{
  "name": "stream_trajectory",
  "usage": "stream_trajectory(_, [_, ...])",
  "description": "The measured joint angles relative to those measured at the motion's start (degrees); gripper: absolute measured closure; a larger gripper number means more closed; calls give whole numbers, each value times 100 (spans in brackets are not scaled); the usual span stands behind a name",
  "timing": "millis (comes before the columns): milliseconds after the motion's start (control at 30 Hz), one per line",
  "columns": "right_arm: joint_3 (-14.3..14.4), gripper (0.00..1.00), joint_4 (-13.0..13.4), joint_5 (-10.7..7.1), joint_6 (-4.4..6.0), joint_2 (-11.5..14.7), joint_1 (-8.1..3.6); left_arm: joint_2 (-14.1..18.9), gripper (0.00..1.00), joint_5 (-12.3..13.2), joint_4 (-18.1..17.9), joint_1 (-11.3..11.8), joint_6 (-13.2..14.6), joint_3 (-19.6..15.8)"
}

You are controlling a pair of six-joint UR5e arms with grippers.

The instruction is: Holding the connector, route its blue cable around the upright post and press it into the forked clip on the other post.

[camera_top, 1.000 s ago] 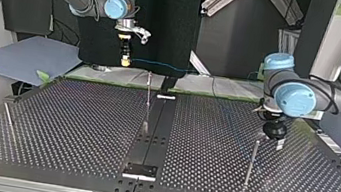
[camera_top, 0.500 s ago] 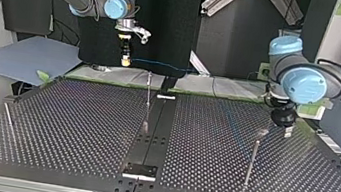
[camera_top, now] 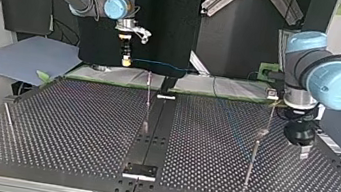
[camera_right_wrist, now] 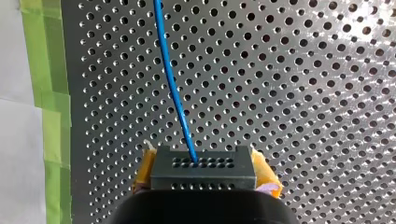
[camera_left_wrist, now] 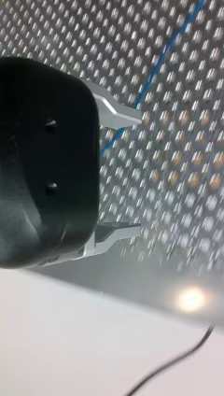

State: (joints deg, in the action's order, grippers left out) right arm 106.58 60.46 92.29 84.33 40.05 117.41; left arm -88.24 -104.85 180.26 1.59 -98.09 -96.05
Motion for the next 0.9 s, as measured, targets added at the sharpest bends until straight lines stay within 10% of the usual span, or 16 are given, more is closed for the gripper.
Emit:
stream_trajectory(633, [-6,100,70,-75,136,0,-59,953,0,265,952,-177,589,955])
stream_trajectory(900, [-7,100,48,-79,141,0,-60,846,0,427,1290,-339,885,914])
